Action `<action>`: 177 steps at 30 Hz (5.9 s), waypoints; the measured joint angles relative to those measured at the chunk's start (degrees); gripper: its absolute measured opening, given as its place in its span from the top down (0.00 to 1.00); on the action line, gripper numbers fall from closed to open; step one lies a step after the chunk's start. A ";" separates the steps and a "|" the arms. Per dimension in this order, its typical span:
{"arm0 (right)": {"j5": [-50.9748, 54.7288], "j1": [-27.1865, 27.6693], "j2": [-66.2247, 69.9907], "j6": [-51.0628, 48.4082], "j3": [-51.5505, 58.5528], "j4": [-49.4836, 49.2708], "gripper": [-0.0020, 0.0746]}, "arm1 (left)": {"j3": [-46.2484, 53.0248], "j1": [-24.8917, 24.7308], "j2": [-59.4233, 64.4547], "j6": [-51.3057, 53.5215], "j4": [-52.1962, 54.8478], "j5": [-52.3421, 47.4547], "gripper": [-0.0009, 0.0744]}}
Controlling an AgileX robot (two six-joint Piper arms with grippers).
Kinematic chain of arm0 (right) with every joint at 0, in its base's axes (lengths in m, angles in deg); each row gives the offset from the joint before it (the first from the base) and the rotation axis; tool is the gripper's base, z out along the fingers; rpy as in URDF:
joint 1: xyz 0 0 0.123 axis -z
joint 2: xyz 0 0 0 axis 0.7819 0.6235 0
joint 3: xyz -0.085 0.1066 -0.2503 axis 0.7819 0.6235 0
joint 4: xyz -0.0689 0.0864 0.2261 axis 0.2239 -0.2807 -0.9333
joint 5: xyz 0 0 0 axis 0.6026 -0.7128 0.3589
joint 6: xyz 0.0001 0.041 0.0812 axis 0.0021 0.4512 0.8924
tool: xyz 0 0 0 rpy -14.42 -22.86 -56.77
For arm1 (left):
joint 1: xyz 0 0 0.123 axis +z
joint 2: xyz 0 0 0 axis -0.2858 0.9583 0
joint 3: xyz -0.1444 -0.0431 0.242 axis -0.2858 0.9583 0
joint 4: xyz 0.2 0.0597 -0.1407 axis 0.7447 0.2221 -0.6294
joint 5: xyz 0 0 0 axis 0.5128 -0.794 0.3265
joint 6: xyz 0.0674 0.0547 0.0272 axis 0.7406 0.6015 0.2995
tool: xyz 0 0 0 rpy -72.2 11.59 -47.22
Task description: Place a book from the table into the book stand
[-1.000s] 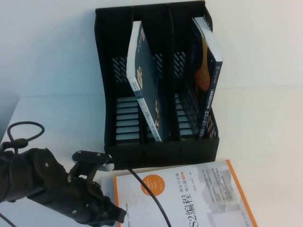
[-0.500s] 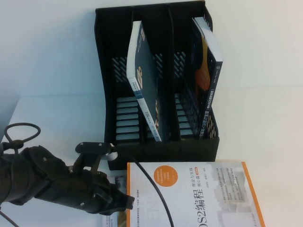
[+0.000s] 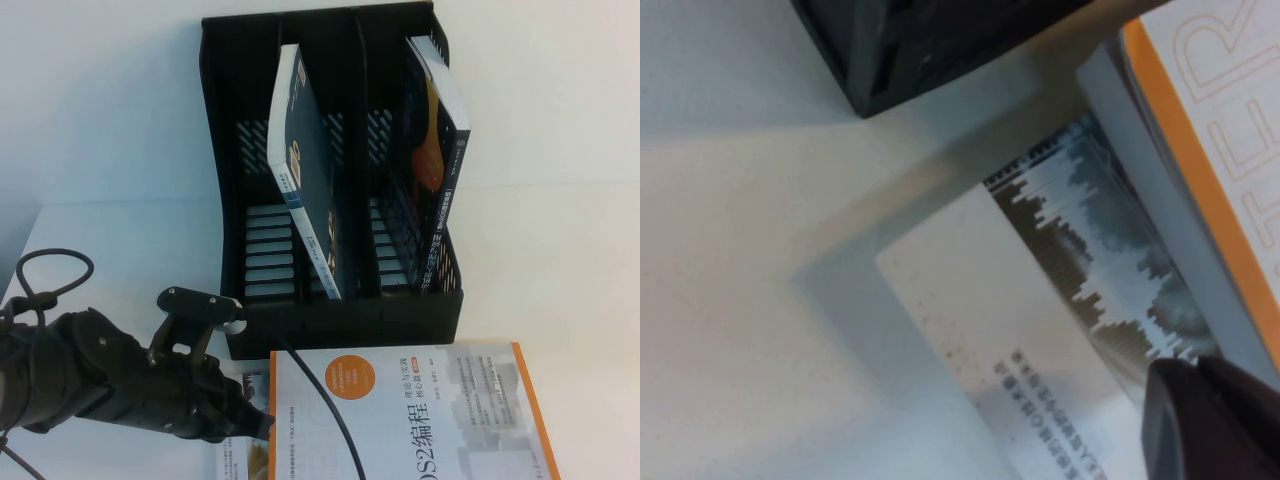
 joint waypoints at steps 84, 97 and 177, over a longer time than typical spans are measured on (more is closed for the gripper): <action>3.11 0.00 49.62 -55.54 -2.32 -45.65 0.38 | 0.00 0.00 0.00 -12.69 8.66 -3.83 0.99; 3.11 0.00 49.62 -55.54 -2.32 -45.65 0.37 | -0.91 0.11 5.41 -3.70 -3.07 -7.30 0.99; 26.96 -10.40 13.41 -15.97 -35.48 -13.28 0.79 | -0.02 -0.31 -33.04 2.65 2.41 -7.60 0.99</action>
